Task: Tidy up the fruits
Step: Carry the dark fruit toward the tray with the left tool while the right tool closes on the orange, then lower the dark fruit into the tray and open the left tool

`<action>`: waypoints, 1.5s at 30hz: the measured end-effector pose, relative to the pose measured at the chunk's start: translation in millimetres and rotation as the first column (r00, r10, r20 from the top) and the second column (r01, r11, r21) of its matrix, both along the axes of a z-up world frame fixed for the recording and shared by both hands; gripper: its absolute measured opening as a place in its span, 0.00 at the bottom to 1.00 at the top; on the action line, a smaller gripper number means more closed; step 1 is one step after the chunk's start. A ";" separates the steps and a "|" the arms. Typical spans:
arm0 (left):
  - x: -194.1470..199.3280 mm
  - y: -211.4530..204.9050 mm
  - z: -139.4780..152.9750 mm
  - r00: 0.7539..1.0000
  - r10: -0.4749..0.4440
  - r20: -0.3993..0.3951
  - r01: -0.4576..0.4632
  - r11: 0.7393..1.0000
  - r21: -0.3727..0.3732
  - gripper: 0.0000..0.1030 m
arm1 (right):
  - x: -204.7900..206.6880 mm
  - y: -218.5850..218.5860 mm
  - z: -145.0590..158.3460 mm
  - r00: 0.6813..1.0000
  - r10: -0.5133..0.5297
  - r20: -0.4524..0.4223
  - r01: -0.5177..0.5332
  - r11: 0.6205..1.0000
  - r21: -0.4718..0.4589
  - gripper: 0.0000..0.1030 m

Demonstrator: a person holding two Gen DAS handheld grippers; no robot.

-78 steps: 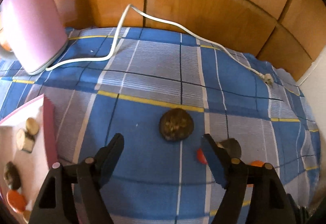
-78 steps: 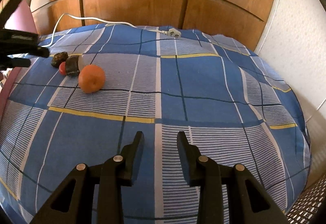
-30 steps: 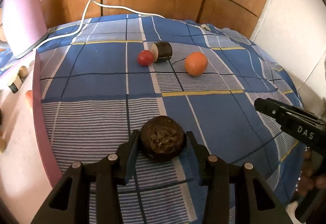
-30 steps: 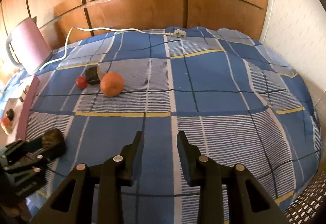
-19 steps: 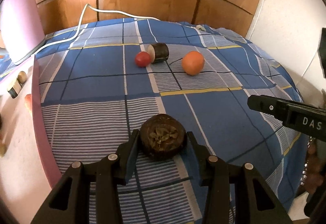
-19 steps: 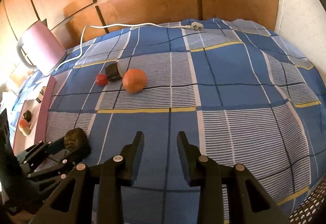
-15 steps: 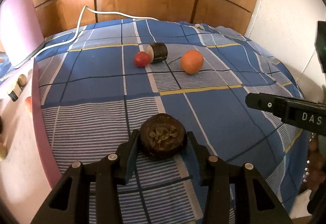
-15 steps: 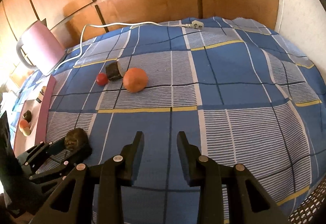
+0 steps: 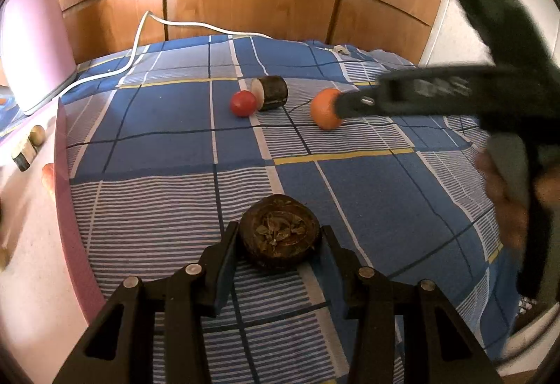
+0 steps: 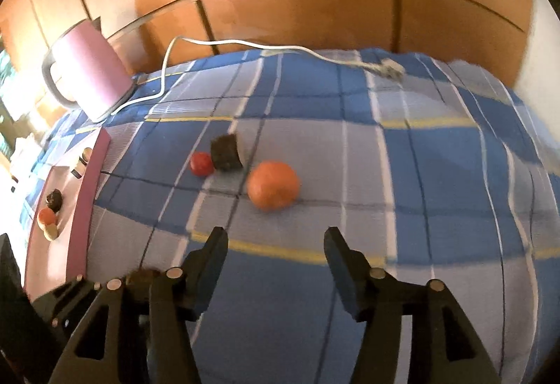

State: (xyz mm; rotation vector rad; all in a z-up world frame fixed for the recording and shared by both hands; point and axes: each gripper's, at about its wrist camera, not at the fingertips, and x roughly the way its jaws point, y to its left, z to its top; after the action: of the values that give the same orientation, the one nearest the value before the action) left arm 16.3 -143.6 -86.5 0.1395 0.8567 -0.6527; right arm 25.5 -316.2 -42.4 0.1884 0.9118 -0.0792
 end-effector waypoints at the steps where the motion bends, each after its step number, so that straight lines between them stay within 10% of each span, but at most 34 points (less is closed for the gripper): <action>1: -0.3 0.0 0.1 1.000 -0.001 0.001 0.001 1.000 0.001 0.45 | 8.3 0.5 -0.6 1.000 0.013 -0.006 -0.013 1.000 -0.011 0.59; 10: -0.9 0.1 -0.2 1.000 -0.002 0.001 0.002 1.000 0.001 0.45 | 56.9 5.2 -21.3 0.992 0.069 -0.103 -0.077 0.994 -0.072 0.59; 11: -0.9 0.1 -0.2 1.000 -0.002 0.001 0.002 1.000 0.001 0.45 | 57.2 3.6 -23.7 0.991 0.070 -0.111 -0.077 0.995 -0.060 0.45; 27: 8.5 -2.7 4.6 0.999 0.010 -0.052 -0.010 1.000 0.011 0.43 | -48.9 -20.7 -20.1 0.994 -0.089 -0.071 0.093 0.994 0.060 0.38; 34: 7.9 22.4 36.0 0.994 0.035 -0.101 -0.044 0.995 -0.094 0.43 | -52.0 -19.6 -21.4 0.994 -0.101 -0.051 0.103 0.993 0.051 0.38; 45: 38.0 127.1 79.6 0.941 0.312 -0.130 -0.334 0.919 -0.209 0.43 | -53.7 -16.0 -21.5 0.995 -0.097 -0.034 0.098 0.995 0.023 0.38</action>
State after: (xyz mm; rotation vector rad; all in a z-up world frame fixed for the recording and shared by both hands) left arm 54.3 -16.5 -6.9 -0.2399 0.8642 -0.4427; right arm -28.2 -332.1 -63.9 0.2554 0.9365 -0.1621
